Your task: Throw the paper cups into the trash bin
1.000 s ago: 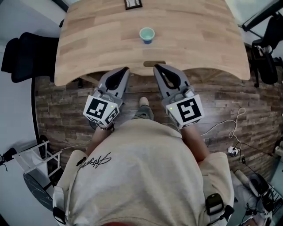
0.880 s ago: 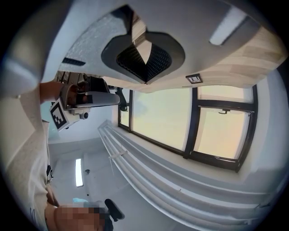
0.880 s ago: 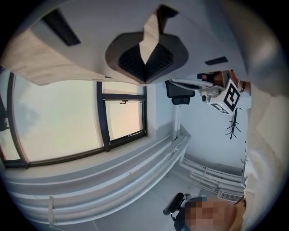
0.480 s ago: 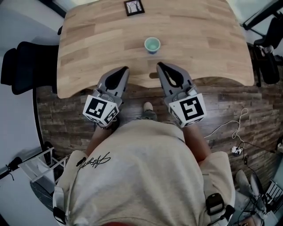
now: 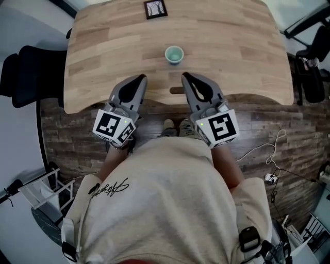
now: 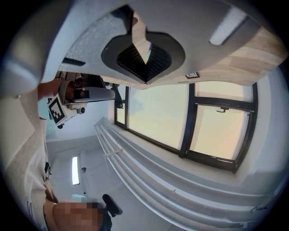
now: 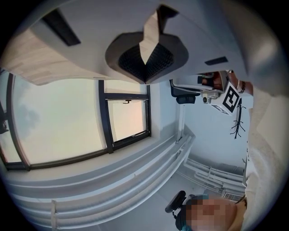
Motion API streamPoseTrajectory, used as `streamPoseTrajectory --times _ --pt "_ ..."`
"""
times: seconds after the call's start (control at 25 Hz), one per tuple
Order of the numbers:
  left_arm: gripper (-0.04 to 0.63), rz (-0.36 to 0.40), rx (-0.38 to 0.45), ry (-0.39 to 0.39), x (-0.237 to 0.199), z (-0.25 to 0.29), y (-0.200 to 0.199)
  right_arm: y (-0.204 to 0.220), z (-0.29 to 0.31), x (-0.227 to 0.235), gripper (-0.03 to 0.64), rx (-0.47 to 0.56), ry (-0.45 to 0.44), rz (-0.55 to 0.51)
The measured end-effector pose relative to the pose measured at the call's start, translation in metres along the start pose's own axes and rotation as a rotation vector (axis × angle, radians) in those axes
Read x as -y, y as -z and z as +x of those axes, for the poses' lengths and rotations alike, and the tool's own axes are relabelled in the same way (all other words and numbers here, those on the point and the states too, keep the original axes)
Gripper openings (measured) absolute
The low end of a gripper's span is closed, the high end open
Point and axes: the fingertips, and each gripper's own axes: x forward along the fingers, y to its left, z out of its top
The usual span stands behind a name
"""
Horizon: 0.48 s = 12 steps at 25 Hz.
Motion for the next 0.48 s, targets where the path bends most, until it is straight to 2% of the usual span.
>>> streamPoseTrajectory --times 0.28,0.48 --pt "0.003 -0.017 0.007 -0.036 0.002 0.011 -0.003 -0.002 0.003 0.013 0.011 -0.012 -0.057 -0.020" --pt "0.003 -0.024 0.013 -0.061 -0.003 0.015 0.000 0.010 0.013 0.017 0.012 -0.077 -0.115 -0.052"
